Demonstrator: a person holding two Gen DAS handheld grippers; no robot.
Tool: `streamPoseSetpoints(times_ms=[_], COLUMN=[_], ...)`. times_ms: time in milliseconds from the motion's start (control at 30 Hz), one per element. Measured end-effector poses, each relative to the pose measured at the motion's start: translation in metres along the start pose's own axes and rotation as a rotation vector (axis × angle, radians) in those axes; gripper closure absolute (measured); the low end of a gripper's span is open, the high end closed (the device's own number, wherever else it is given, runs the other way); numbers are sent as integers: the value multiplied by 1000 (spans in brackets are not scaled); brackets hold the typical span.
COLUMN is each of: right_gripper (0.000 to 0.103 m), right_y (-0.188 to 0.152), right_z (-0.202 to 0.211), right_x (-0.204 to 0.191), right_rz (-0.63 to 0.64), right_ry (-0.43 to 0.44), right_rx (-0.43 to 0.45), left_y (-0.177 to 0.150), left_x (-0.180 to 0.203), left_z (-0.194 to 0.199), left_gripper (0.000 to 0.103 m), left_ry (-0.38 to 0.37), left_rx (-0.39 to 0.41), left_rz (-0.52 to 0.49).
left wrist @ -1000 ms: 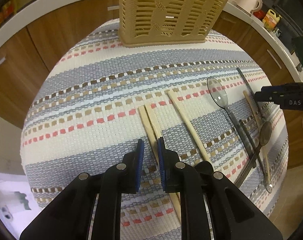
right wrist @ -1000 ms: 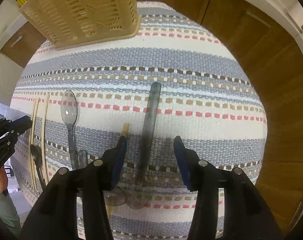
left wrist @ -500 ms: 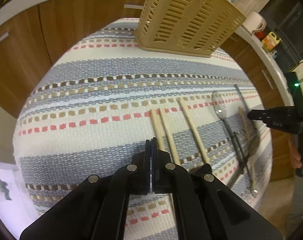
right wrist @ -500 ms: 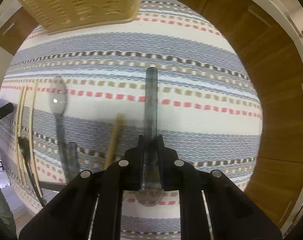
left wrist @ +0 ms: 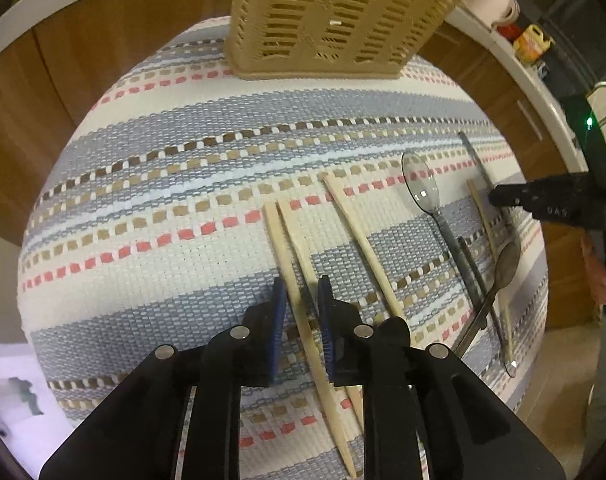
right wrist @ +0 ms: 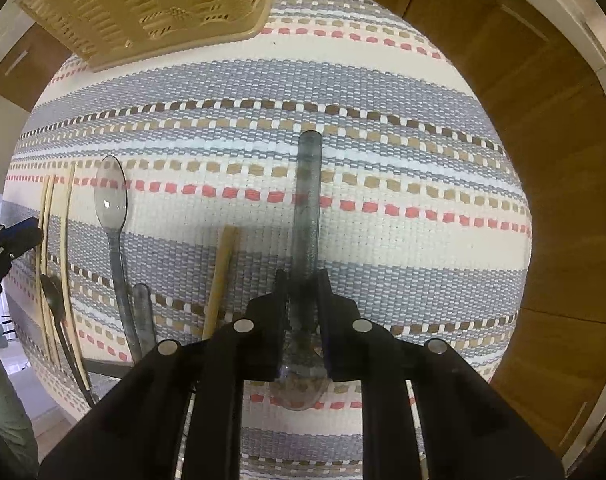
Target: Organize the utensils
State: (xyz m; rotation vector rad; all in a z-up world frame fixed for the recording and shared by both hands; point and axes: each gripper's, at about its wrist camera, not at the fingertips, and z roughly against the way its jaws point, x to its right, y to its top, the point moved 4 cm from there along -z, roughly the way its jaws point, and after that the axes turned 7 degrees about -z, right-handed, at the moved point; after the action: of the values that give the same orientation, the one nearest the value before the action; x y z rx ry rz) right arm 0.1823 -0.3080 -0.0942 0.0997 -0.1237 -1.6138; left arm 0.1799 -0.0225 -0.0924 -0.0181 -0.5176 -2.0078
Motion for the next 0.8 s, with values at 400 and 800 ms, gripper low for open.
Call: streamPoseSetpoints(times_ms=[400, 800], right_gripper=[92, 92], right_y=[19, 17], right_z=[-9, -6], right_x=[-3, 4], right_rz=[29, 31], right_ry=[-20, -16], right_rx=[33, 39], left_y=[5, 1], left_x=[10, 22], left_z=[-10, -7], left_gripper=[90, 89], left_ry=[11, 91], left_rx=[18, 16], left_rz=[-1, -55])
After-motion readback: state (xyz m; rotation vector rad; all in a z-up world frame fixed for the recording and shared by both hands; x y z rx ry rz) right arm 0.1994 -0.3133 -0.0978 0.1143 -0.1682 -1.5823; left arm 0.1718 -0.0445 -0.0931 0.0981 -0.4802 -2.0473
